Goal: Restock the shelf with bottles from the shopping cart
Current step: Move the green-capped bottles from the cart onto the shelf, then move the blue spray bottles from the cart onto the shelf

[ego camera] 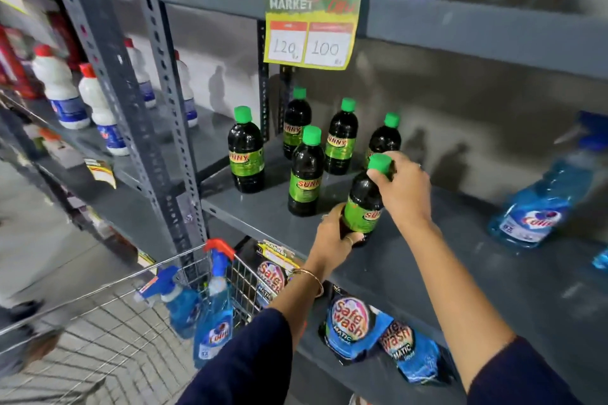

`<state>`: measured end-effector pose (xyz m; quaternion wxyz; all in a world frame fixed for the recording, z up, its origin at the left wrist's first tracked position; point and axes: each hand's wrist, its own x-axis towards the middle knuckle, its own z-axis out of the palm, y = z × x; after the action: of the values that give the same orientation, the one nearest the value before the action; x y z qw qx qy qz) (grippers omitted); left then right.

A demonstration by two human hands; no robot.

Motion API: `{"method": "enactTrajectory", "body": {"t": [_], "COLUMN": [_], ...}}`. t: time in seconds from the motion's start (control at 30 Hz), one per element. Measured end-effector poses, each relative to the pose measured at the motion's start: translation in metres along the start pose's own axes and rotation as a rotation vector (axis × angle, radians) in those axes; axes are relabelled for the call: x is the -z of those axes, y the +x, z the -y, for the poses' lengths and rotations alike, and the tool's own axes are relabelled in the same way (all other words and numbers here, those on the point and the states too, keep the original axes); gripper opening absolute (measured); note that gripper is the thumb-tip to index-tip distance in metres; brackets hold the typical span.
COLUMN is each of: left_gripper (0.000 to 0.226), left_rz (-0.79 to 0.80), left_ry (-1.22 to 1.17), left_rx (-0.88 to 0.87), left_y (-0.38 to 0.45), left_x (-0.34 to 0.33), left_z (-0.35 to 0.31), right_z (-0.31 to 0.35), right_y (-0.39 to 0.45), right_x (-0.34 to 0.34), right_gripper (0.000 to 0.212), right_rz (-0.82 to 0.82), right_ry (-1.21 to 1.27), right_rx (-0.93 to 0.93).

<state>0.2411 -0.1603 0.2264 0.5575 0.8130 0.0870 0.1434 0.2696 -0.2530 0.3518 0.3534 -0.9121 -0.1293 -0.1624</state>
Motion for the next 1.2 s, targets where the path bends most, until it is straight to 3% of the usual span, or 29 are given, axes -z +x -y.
{"method": "enactTrajectory", "body": {"t": [0.1,0.23,0.3,0.43,0.57,0.63,0.67,0.73,0.8,0.87,1.03,1.13,1.2], "left_gripper": [0.067,0.044,0.031,0.020,0.012,0.037,0.035,0.010,0.035,0.045,0.068,0.059,0.058], "left_rz": [-0.019,-0.344,-0.501,-0.646,-0.597,-0.593,-0.573,-0.527,-0.467,-0.376,-0.180,-0.051,-0.069], "left_ry": [-0.080,-0.248,-0.162,-0.037,-0.036,-0.033,-0.041,-0.032,-0.040,-0.027,0.045,0.011,-0.037], "left_rx": [0.009,0.119,0.134,0.308,0.481,0.541,0.567,0.601,0.677,0.669,0.793,0.841,0.845], "left_y": [-0.006,-0.031,-0.050,-0.095,-0.133,-0.139,-0.142,-0.146,-0.147,-0.147,-0.137,-0.130,-0.127], "left_x": [0.014,0.059,0.087,0.136,0.166,0.177,0.180,0.182,0.185,0.184,0.170,0.161,0.155], "left_z": [0.005,0.024,0.044,0.093,0.142,0.167,0.175,0.196,0.223,0.252,0.292,0.302,0.310], "right_z": [0.008,0.036,0.049,0.071,0.082,0.085,0.084,0.081,0.075,0.066,0.054,0.052,0.053], "right_y": [-0.014,-0.044,-0.057,-0.087,-0.112,-0.120,-0.123,-0.128,-0.132,-0.132,-0.131,-0.131,-0.133], "right_x": [-0.004,-0.032,-0.057,-0.118,-0.179,-0.211,-0.223,-0.252,-0.277,-0.300,-0.333,-0.342,-0.348], "right_gripper": [0.047,0.025,0.016,0.019,0.024,0.028,0.030,0.037,0.043,0.047,0.053,0.049,0.045], "right_rz": [-0.142,-0.370,-0.327,-0.032,0.306,0.466,0.512,0.572,0.671,0.757,0.831,0.797,0.743], "right_ry": [0.075,0.157,0.163,0.242,0.179,0.114,0.074,0.002,-0.081,-0.185,-0.323,-0.361,-0.341], "right_rx": [0.075,0.424,0.519,0.546,0.512,0.465,0.455,0.464,0.451,0.419,0.368,0.419,0.389]}}
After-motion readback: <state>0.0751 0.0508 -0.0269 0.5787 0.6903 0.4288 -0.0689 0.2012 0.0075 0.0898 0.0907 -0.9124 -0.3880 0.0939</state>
